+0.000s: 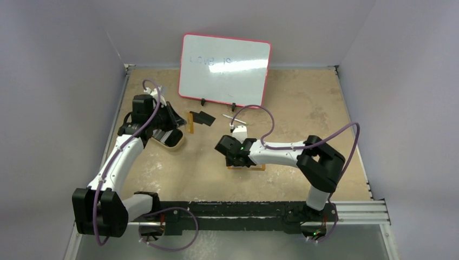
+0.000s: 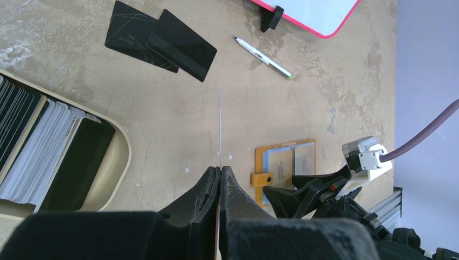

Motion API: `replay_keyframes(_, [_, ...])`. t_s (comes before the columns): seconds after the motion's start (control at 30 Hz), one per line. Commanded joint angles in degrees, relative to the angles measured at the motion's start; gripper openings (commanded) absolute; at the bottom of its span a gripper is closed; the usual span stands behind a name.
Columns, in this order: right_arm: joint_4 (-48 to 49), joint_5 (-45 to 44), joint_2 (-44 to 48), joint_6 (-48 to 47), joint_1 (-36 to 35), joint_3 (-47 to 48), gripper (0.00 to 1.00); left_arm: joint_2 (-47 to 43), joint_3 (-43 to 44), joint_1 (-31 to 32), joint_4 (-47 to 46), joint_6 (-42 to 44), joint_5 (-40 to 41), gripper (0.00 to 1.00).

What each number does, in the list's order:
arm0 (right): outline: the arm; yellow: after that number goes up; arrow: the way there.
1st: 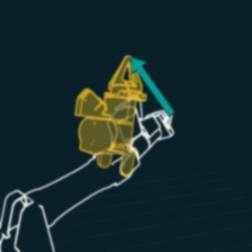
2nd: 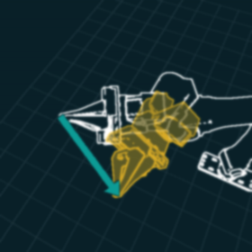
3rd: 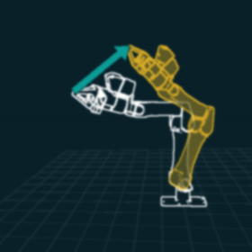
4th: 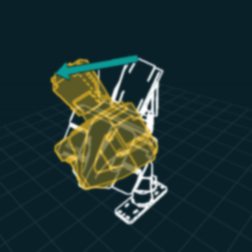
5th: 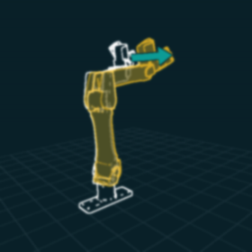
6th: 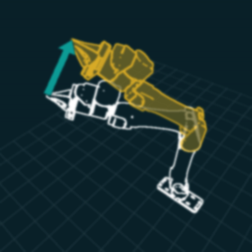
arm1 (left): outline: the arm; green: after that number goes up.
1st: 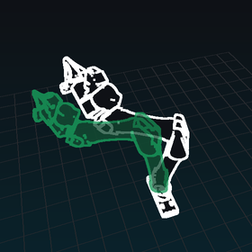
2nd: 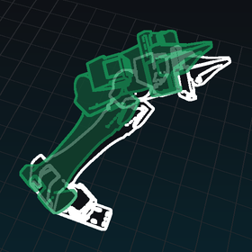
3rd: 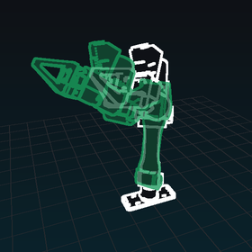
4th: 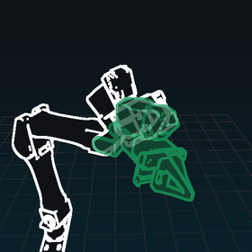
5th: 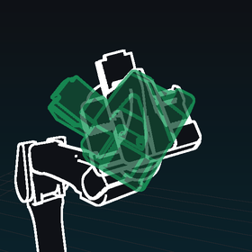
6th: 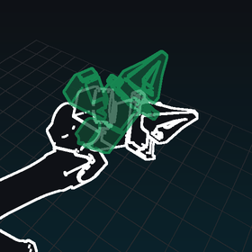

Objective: Put the credit cards into the card holder
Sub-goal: Turn over the card slot in the card holder.

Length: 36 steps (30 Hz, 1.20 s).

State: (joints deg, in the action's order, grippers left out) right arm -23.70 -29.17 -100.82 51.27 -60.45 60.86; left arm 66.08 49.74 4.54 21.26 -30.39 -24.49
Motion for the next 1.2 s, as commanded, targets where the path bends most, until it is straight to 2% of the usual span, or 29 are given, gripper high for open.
replay_keyframes(0.0, [0.7,-0.47,2.0,1.44,-0.38,-0.32,0.61,-1.29,-0.08,0.03,-0.85,1.45,0.49,0.0])
replay_keyframes(0.43, [9.22,4.02,7.45,0.95,-0.29,-6.73,0.57,-1.53,0.05,0.03,-0.78,0.61,0.06,0.0])
replay_keyframes(0.63, [17.57,7.75,12.13,-0.62,1.5,-11.75,0.56,-1.92,0.15,0.03,-0.9,-0.21,-0.27,0.0])
replay_keyframes(0.8, [27.17,15.16,17.21,-0.63,4.97,-17.67,0.56,-1.88,-0.58,0.78,-2.39,-2.3,-1.23,0.0])
replay_keyframes(1.0, [43.48,26.74,23.02,0.92,11.61,-28.75,0.55,-1.47,-5.1,7.95,-10.55,-8.92,-0.17,0.0])
replay_keyframes(1.17, [49.29,29.09,25.47,1.66,13.05,-32.12,0.55,1.19,-8.82,13.07,-19.16,-15.25,-0.2,0.0])
